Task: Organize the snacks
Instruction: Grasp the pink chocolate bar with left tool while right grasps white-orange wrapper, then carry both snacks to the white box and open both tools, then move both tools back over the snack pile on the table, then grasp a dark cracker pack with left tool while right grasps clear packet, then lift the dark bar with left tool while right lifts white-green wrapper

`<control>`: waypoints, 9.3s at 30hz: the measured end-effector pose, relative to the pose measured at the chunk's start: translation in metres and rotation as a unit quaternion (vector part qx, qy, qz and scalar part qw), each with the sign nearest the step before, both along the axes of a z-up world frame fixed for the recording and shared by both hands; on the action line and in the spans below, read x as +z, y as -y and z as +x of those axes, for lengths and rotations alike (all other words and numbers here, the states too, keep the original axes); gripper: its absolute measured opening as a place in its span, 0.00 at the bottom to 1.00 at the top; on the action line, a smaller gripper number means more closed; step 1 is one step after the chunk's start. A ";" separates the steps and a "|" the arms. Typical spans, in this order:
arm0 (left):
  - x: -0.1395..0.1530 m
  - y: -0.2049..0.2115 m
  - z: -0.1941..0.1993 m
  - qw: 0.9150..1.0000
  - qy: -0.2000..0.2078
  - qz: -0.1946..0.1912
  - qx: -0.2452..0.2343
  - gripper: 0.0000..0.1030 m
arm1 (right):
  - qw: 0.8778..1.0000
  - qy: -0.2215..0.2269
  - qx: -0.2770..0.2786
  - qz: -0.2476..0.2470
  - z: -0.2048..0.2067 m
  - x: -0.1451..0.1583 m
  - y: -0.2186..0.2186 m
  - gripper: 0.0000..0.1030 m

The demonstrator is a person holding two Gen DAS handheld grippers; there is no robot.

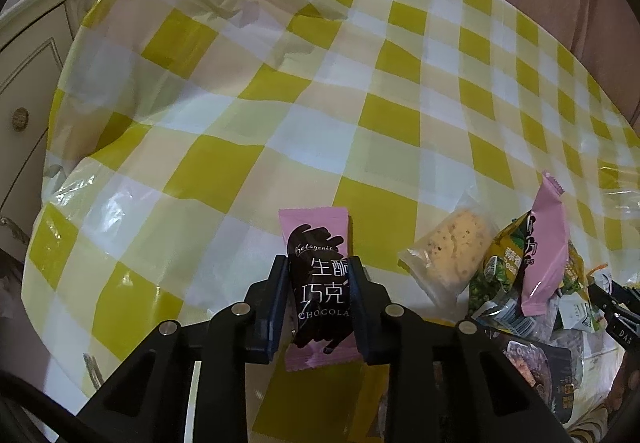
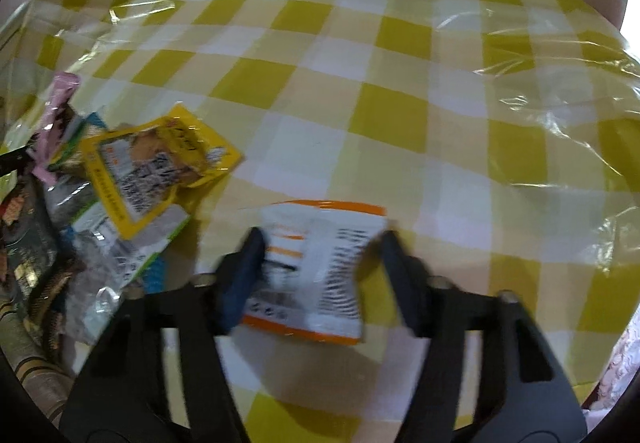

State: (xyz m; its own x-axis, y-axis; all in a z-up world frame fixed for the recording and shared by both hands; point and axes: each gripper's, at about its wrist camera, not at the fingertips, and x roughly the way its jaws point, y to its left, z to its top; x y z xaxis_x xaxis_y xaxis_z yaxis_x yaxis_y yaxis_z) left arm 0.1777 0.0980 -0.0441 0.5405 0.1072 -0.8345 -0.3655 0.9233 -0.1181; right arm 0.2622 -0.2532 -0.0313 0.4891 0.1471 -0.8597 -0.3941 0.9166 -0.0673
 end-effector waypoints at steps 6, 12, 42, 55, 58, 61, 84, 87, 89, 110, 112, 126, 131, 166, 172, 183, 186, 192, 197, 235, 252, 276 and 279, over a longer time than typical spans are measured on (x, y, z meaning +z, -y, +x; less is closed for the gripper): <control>0.014 0.001 -0.010 1.000 0.025 0.012 0.009 0.29 | 1.000 0.013 -0.017 -0.010 -0.006 0.002 0.004 0.44; 0.034 0.009 -0.026 0.998 0.060 0.028 0.017 0.28 | 0.997 0.048 -0.062 0.013 -0.020 0.023 0.025 0.44; 0.083 0.212 -0.083 0.979 0.114 -0.003 -0.170 0.28 | 0.979 0.047 -0.179 0.084 -0.141 0.059 0.139 0.44; 0.086 0.333 -0.104 0.946 0.100 -0.029 -0.309 0.28 | 0.963 0.030 -0.257 0.076 -0.197 0.052 0.227 0.44; 0.083 0.364 -0.110 0.933 0.089 -0.037 -0.348 0.28 | 0.959 0.023 -0.275 0.071 -0.206 0.049 0.243 0.44; 0.080 0.393 -0.117 0.918 0.076 -0.045 -0.387 0.28 | 0.954 0.017 -0.291 0.067 -0.214 0.046 0.258 0.44; 0.054 0.480 -0.133 0.862 -0.010 -0.072 -0.501 0.42 | 0.931 -0.019 -0.360 0.062 -0.236 0.024 0.320 0.56; 0.056 0.478 -0.133 0.864 -0.005 -0.072 -0.498 0.60 | 0.931 -0.008 -0.362 0.050 -0.237 0.028 0.318 0.73; 0.057 0.477 -0.133 0.863 -0.004 -0.075 -0.499 0.63 | 0.932 -0.002 -0.359 0.044 -0.237 0.031 0.315 0.76; 0.075 0.317 -0.114 0.956 0.046 -0.063 -0.281 0.69 | 0.944 0.058 -0.321 -0.042 -0.217 0.067 0.251 0.91; 0.075 0.296 -0.116 0.961 0.047 -0.075 -0.262 0.69 | 0.948 0.065 -0.308 -0.042 -0.215 0.072 0.238 0.91; 0.052 0.158 -0.126 0.970 0.058 -0.209 -0.106 0.68 | 0.976 0.016 -0.190 0.106 -0.198 0.080 0.148 0.91; 0.045 0.133 -0.122 0.969 0.064 -0.225 -0.080 0.66 | 0.981 0.003 -0.154 0.118 -0.191 0.077 0.110 0.91; 0.013 0.087 -0.048 0.958 0.043 -0.282 -0.042 0.60 | 0.989 -0.022 -0.107 0.100 -0.145 0.056 0.038 0.91; 0.015 0.083 -0.043 0.954 0.059 -0.290 -0.042 0.47 | 0.989 -0.022 -0.106 0.097 -0.138 0.055 0.032 0.91; 0.006 0.068 -0.027 0.932 0.072 -0.355 -0.026 0.43 | 0.991 -0.021 -0.092 0.093 -0.126 0.052 0.016 0.91; 0.004 0.069 -0.024 0.934 0.065 -0.350 -0.024 0.43 | 0.992 -0.021 -0.088 0.089 -0.122 0.051 0.010 0.91; 0.000 0.074 -0.017 0.947 0.033 -0.318 -0.019 0.43 | 0.994 -0.017 -0.068 0.079 -0.110 0.048 -0.009 0.91; -0.004 0.084 -0.007 0.959 -0.012 -0.283 -0.022 0.43 | 0.996 -0.020 -0.057 0.068 -0.102 0.043 -0.021 0.88; 0.020 0.100 0.017 0.964 0.068 -0.248 -0.071 0.18 | 0.987 -0.044 -0.098 0.116 -0.042 0.028 -0.030 0.81; 0.041 0.128 0.018 0.983 0.048 -0.131 -0.123 0.15 | 0.985 -0.073 -0.081 0.130 -0.007 0.010 -0.057 0.44; 0.021 0.113 0.016 0.968 0.063 -0.223 -0.098 0.14 | 0.986 -0.028 -0.067 0.148 -0.025 0.028 -0.049 0.25; 0.023 0.113 0.013 0.968 0.066 -0.222 -0.098 0.14 | 0.985 -0.025 -0.074 0.155 -0.027 0.031 -0.043 0.24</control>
State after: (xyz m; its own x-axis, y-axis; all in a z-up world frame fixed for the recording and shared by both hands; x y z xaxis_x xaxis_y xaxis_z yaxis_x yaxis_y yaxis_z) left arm 0.1904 -0.0151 -0.0216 0.6193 -0.3609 -0.6973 -0.1436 0.8211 -0.5525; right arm 0.2349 -0.2099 0.0000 0.4832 0.3373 -0.8079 -0.2505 0.9375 0.2416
